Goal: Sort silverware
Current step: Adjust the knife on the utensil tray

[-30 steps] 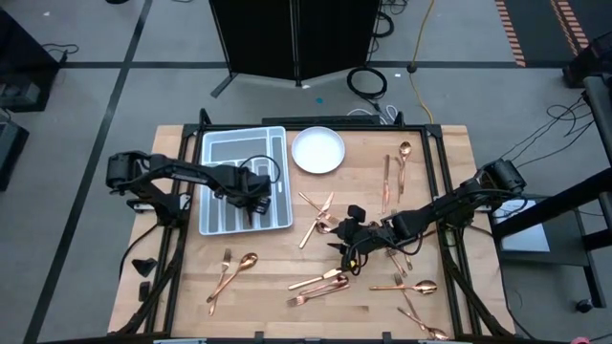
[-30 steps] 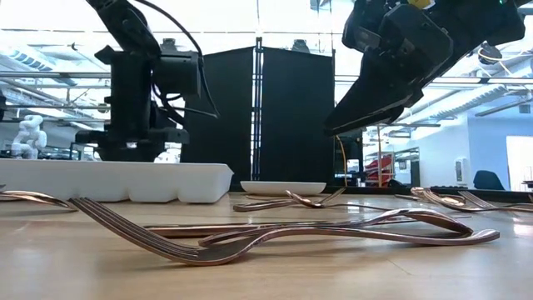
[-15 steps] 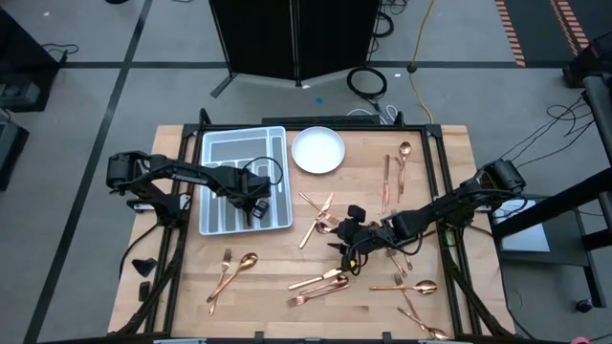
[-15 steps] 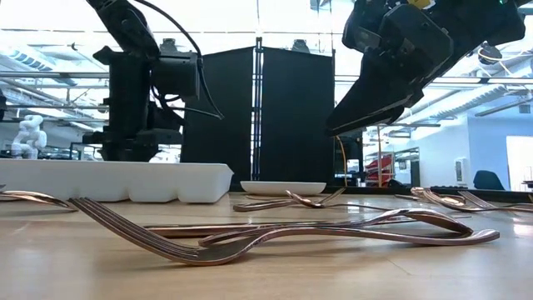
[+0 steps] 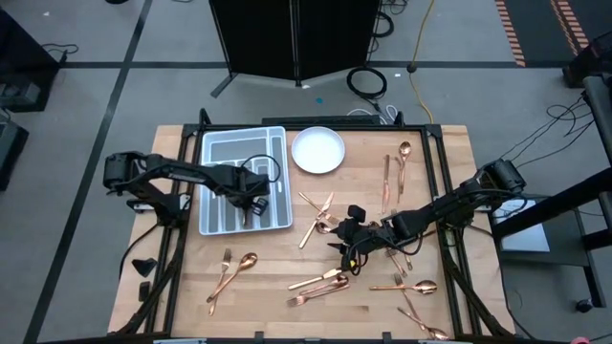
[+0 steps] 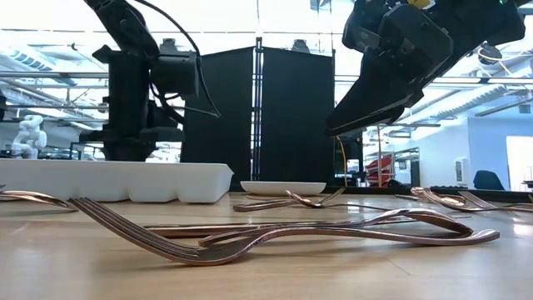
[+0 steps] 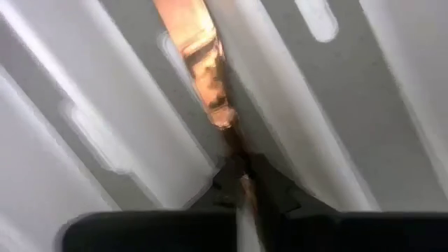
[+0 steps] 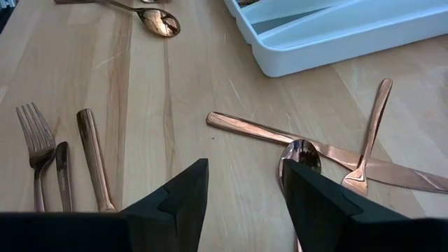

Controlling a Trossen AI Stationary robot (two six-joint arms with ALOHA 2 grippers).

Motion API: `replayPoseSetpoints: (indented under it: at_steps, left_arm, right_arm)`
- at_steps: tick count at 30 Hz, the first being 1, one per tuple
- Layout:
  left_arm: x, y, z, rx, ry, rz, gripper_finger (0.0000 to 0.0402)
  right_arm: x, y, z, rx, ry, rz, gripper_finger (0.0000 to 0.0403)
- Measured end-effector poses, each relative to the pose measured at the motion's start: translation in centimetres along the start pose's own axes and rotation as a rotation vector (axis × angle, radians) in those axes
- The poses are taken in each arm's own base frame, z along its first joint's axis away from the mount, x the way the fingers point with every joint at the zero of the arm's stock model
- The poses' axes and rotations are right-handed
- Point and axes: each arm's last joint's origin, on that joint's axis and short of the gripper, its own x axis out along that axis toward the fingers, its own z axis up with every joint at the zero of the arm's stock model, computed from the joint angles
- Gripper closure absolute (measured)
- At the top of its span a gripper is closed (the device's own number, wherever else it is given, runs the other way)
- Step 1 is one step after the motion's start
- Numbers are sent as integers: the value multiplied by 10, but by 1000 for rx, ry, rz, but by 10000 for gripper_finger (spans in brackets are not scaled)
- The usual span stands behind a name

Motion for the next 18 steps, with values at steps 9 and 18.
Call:
replayPoseSetpoints:
  at_steps: [9,18]
  left_arm:
    - [-28,11,-2,-29,-71,-74,399]
    - [-34,11,-2,-136,-91,-107,401]
  right_arm:
    - [0,0,-1,-5,9,-4,229]
    - [0,-1,-1,-10,15,-7,229]
